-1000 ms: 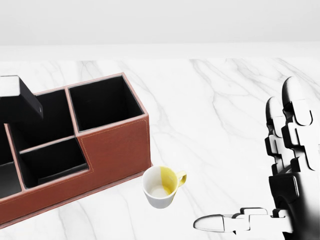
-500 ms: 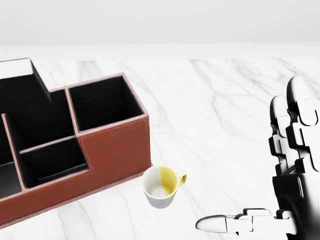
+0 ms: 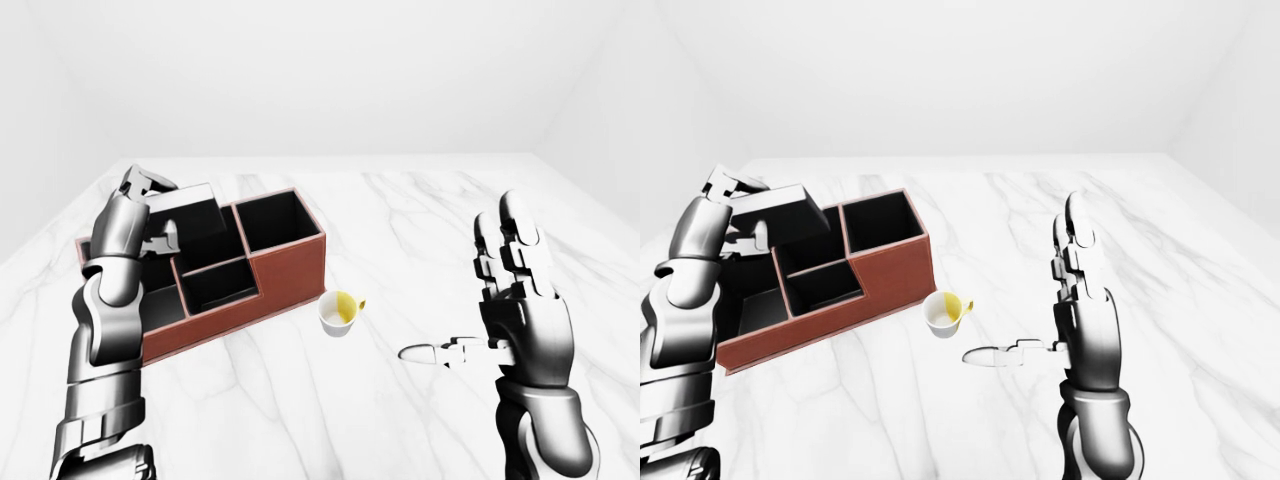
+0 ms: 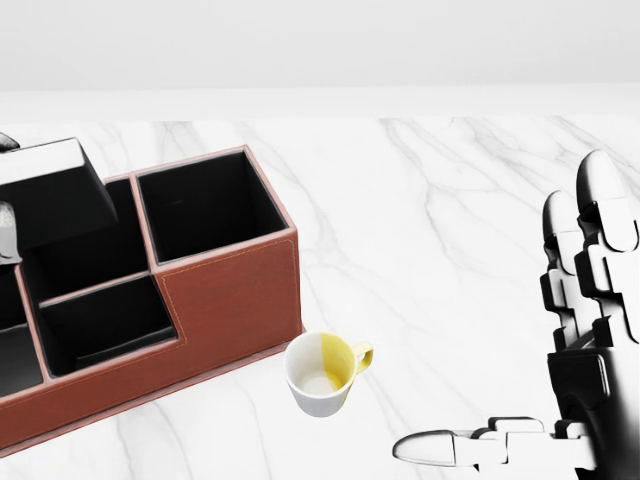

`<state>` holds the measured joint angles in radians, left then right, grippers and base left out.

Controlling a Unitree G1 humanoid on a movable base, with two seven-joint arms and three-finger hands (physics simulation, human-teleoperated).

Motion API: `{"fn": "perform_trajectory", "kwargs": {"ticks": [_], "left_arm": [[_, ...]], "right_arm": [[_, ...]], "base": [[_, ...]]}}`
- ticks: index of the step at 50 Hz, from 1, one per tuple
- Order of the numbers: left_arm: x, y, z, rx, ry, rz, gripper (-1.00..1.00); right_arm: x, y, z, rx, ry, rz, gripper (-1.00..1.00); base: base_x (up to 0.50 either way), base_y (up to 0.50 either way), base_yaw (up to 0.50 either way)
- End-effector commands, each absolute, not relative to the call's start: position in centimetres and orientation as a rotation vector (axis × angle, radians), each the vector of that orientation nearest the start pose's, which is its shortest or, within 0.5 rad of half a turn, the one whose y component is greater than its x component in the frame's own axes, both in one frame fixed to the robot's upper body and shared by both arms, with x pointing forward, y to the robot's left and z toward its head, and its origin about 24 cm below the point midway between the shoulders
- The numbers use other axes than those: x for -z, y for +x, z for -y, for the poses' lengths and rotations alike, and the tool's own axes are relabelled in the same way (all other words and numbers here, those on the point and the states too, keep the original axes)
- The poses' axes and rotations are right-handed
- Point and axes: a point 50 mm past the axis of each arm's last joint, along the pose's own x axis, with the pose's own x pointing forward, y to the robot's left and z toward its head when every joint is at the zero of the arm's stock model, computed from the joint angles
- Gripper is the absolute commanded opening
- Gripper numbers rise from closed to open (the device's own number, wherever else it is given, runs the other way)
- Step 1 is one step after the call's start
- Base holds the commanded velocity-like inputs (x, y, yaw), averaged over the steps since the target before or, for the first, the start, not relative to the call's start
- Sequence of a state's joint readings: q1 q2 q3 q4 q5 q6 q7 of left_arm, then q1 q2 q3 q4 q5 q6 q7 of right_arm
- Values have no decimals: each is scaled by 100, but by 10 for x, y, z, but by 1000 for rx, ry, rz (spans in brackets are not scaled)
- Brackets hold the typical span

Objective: Pick up the book and place it in the front compartment of the caddy.

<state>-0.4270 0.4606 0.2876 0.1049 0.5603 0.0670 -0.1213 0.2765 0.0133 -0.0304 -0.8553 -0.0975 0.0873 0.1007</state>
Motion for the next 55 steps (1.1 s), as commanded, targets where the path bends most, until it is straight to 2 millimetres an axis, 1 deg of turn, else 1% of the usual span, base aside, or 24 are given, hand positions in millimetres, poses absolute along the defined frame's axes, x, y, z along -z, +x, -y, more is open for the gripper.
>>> {"fn": "perform_trajectory", "kwargs": {"ticks": [1,4,5,7,12,14,21,32,36,43,47,51,55], "left_arm": [[-176,317,-277,-349,885,212,-100],[-173,317,-274,-337,880,213,-100],[-171,317,-272,-311,868,206,-100],[-166,318,-270,-325,889,208,-100],[-166,321,-271,-339,894,200,-100],[-162,321,-268,-304,879,184,-100],[-154,327,-270,-332,891,177,-100],[-145,327,-268,-332,906,169,-100],[-142,329,-270,-338,905,162,-100],[-134,332,-273,-345,917,151,-100],[-135,333,-274,-355,918,153,-100],[-133,334,-273,-368,934,155,-100],[-127,336,-270,-375,950,154,-100]], "right_arm": [[-168,170,164,39,-148,490,98],[-168,170,164,40,-149,489,98],[-168,170,164,41,-150,489,98],[-168,170,163,40,-152,490,98],[-169,169,164,40,-152,493,98],[-169,169,164,39,-151,494,98],[-169,170,163,38,-150,494,98],[-167,171,163,35,-150,483,98],[-169,169,163,38,-150,490,98],[-167,171,162,33,-150,482,99],[-167,171,162,32,-150,483,98],[-167,172,162,31,-149,482,98],[-167,171,161,25,-149,482,98]], "base": [[0,0,0],[0,0,0],[0,0,0],[0,0,0],[0,0,0],[0,0,0],[0,0,0],[0,0,0],[0,0,0],[0,0,0],[0,0,0],[0,0,0],[0,0,0]]}}
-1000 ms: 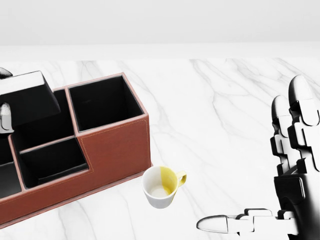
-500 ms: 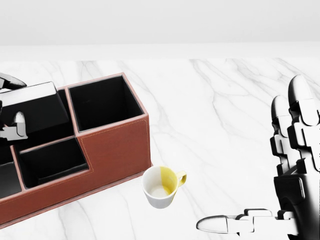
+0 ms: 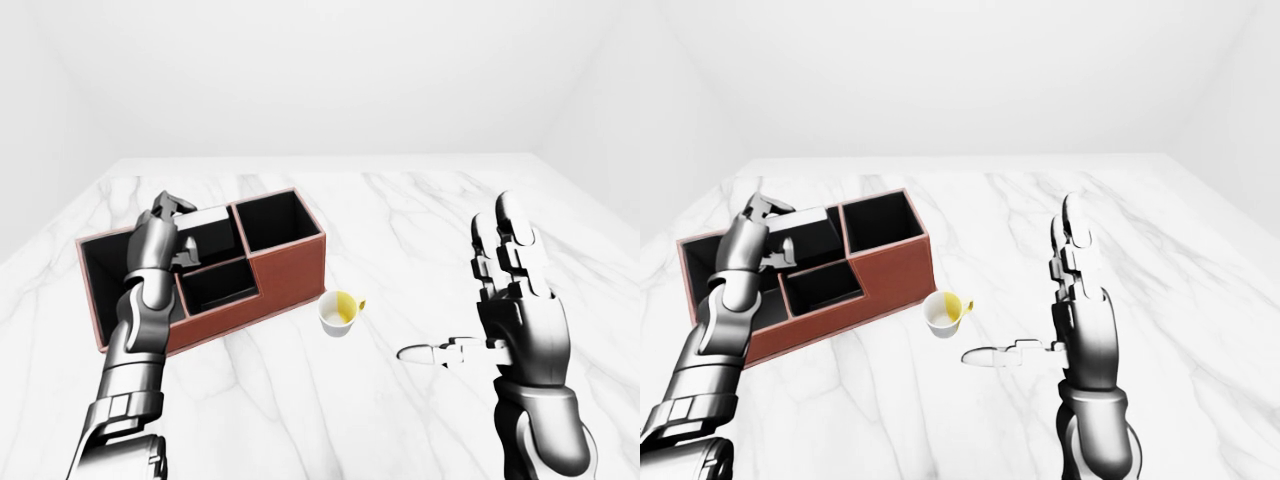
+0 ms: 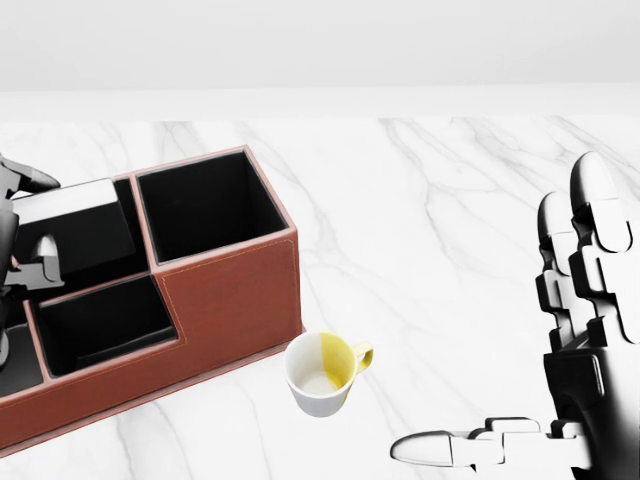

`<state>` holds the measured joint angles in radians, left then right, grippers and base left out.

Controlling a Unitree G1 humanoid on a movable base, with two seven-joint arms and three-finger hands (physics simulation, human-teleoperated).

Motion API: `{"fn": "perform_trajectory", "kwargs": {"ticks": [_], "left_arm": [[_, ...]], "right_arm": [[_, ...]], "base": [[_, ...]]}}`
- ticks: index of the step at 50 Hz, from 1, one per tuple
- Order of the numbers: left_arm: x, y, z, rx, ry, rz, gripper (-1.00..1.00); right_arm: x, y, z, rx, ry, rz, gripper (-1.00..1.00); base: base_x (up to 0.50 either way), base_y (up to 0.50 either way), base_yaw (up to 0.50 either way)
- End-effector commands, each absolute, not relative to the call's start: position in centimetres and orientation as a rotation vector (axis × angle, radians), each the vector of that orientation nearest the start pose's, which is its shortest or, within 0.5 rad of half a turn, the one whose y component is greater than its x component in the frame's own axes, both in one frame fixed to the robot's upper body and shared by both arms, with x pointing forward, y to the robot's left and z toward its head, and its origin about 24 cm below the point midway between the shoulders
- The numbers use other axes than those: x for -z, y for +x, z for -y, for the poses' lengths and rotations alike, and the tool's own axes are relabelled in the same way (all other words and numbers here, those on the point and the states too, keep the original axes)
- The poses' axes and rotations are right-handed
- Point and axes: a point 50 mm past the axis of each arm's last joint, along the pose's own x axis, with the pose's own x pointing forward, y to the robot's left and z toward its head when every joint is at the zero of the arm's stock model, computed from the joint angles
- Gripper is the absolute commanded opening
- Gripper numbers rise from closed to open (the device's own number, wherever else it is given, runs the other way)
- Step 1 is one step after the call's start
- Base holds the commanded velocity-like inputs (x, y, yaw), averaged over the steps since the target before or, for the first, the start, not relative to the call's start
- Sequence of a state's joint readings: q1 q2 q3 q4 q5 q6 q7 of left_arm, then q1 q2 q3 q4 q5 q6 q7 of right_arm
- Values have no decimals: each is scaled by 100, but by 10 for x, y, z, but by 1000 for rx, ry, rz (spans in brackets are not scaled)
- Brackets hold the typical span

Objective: Pick up the book and place it in the front compartment of the caddy.

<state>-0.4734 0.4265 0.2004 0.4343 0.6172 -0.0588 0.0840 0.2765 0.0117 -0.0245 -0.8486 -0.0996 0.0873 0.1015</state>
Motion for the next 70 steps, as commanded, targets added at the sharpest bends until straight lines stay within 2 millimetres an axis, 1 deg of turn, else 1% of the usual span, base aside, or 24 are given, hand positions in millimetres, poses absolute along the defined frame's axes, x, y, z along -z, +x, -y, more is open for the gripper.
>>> {"fn": "perform_trajectory", "kwargs": {"ticks": [1,3,9,12,24,30,35,42,49,50,51,52,57,63,70], "left_arm": [[-127,337,-270,-374,944,152,-100],[-123,339,-271,-392,951,137,-100],[-124,340,-270,-414,957,146,-100],[-119,342,-272,-434,970,130,-100],[-88,350,-278,-479,990,-9,-100],[-78,350,-280,-492,1014,-56,-100],[-76,353,-280,-505,1026,-77,-100],[-66,352,-278,-503,1060,-109,-100],[-65,352,-278,-497,1066,-120,-100],[-65,352,-278,-496,1067,-121,-98],[-65,352,-278,-497,1066,-122,-63],[-64,352,-278,-495,1068,-125,100],[-64,351,-280,-497,1075,-131,100],[-72,352,-283,-519,1069,-96,100],[-74,352,-284,-526,1068,-91,100]], "right_arm": [[-167,171,161,25,-150,484,98],[-168,170,160,23,-150,488,98],[-169,169,159,20,-152,493,99],[-168,170,159,19,-151,489,98],[-170,169,158,18,-150,497,98],[-170,169,157,14,-151,498,98],[-169,170,157,13,-150,495,98],[-168,170,157,13,-149,492,98],[-170,168,158,16,-149,498,98],[-170,168,158,15,-149,499,98],[-170,168,158,15,-148,499,98],[-170,168,158,15,-149,499,98],[-170,168,158,17,-148,500,98],[-171,168,157,14,-149,503,98],[-171,168,158,16,-148,503,98]], "base": [[0,0,0],[0,0,0],[0,0,0],[0,0,0],[0,0,0],[0,0,0],[0,0,0],[0,0,0],[0,0,0],[0,0,0],[0,0,0],[1,0,0],[0,0,0],[0,0,0],[0,0,0]]}}
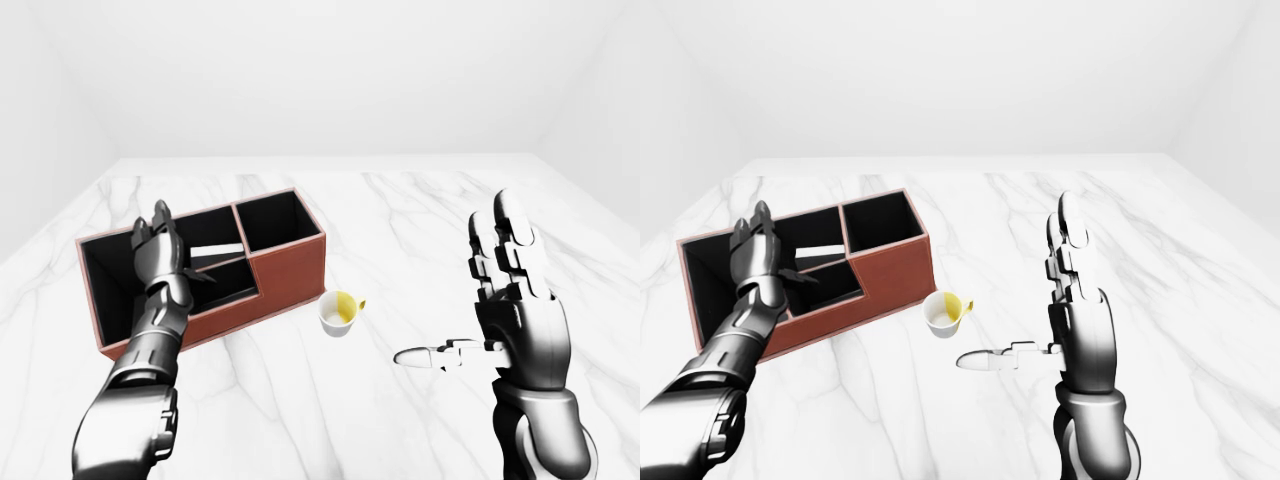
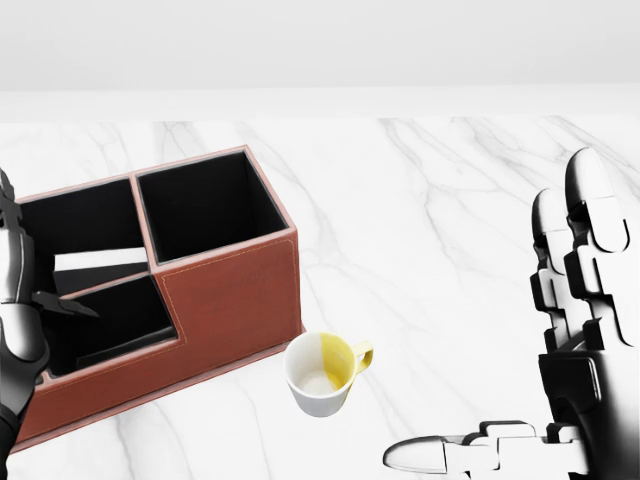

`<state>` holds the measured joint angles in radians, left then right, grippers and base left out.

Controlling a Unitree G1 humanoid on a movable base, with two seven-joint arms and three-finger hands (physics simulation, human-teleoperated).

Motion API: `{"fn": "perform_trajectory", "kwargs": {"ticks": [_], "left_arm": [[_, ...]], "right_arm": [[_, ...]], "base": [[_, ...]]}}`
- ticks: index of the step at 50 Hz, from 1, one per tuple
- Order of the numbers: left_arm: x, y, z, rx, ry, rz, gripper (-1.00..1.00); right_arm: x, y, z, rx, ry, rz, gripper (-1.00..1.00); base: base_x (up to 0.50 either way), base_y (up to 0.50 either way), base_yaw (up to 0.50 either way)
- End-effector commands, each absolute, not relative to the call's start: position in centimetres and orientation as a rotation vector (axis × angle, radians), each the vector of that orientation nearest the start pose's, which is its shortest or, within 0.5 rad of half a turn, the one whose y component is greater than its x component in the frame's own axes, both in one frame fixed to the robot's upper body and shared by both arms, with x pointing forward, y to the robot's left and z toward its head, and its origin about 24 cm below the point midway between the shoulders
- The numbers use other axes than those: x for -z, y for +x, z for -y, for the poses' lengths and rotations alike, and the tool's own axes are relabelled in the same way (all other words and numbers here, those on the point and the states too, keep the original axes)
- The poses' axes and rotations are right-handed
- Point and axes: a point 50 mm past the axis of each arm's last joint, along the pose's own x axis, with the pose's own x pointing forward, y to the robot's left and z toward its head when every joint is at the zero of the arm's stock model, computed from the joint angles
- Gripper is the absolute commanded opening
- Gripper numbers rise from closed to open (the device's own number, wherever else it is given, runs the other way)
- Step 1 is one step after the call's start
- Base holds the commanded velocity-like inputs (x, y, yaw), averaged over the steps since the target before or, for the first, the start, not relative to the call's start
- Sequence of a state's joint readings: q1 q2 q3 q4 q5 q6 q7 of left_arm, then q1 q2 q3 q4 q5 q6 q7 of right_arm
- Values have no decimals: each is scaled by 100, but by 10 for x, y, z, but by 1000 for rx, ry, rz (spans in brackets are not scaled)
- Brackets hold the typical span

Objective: Pick up the book and place it in the front compartment of the caddy.

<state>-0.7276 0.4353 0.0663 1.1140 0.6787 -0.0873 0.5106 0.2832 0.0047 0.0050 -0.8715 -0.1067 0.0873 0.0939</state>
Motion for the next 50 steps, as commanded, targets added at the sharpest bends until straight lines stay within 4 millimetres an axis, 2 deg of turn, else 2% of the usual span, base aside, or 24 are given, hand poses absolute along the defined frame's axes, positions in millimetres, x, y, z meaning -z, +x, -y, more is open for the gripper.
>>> {"fn": "perform_trajectory", "kwargs": {"ticks": [1,6,12,13,14,17,18,21,22,23,24,27,28,29,30,32,39,40,43,45,47,48,49,50], "left_arm": [[-74,352,-285,-527,1066,-90,100],[-83,352,-287,-539,1049,-53,100],[-122,340,-282,-516,949,144,100],[-122,340,-282,-513,947,149,100],[-150,325,-277,-488,898,274,100],[-174,303,-271,-444,823,350,100],[-188,285,-266,-374,722,370,100],[-217,250,-255,-297,666,512,100],[-236,229,-251,-274,650,620,100],[-237,228,-250,-272,649,628,100],[-252,208,-248,-261,640,725,100],[-273,174,-244,-232,617,880,100],[-276,166,-243,-232,618,910,100],[-276,165,-243,-232,617,912,100],[-281,147,-243,-230,611,969,100],[-283,131,-243,-222,597,1006,100],[-282,88,-251,-210,487,1065,100],[-278,78,-257,-202,437,1036,100],[-271,64,-264,-190,359,956,100],[-272,46,-268,-165,295,930,100],[-278,29,-269,-157,222,952,100],[-280,13,-268,-132,183,973,100],[-281,11,-267,-127,179,986,100],[-276,5,-265,-50,53,997,100]], "right_arm": [[-171,168,158,15,-147,503,98],[-171,168,158,16,-147,502,98],[-170,168,157,16,-147,500,98],[-170,168,157,16,-147,500,98],[-171,168,157,16,-146,502,98],[-172,167,158,17,-146,509,98],[-173,166,158,17,-147,513,98],[-175,164,157,16,-148,523,98],[-177,163,157,15,-150,533,98],[-177,163,157,15,-150,534,98],[-178,162,156,15,-151,537,99],[-180,160,156,14,-152,547,98],[-180,160,156,14,-153,548,98],[-180,160,156,14,-153,548,98],[-181,159,155,13,-154,552,98],[-183,158,154,12,-156,558,98],[-189,152,152,6,-163,589,98],[-191,150,151,4,-166,598,98],[-194,146,148,-2,-170,616,98],[-197,143,145,-10,-175,626,98],[-195,142,144,-13,-178,615,98],[-193,141,142,-17,-184,596,98],[-192,141,141,-17,-186,593,98],[-189,139,139,-21,-191,565,98]], "base": [[0,0,0],[0,0,0],[0,0,0],[0,0,0],[0,0,0],[0,0,0],[0,0,0],[0,0,0],[0,0,0],[0,0,0],[0,0,0],[0,0,0],[0,0,0],[0,0,0],[0,0,0],[0,0,0],[0,0,0],[0,0,0],[0,0,0],[0,0,0],[0,0,0],[0,0,0],[0,0,0],[0,0,0]]}}
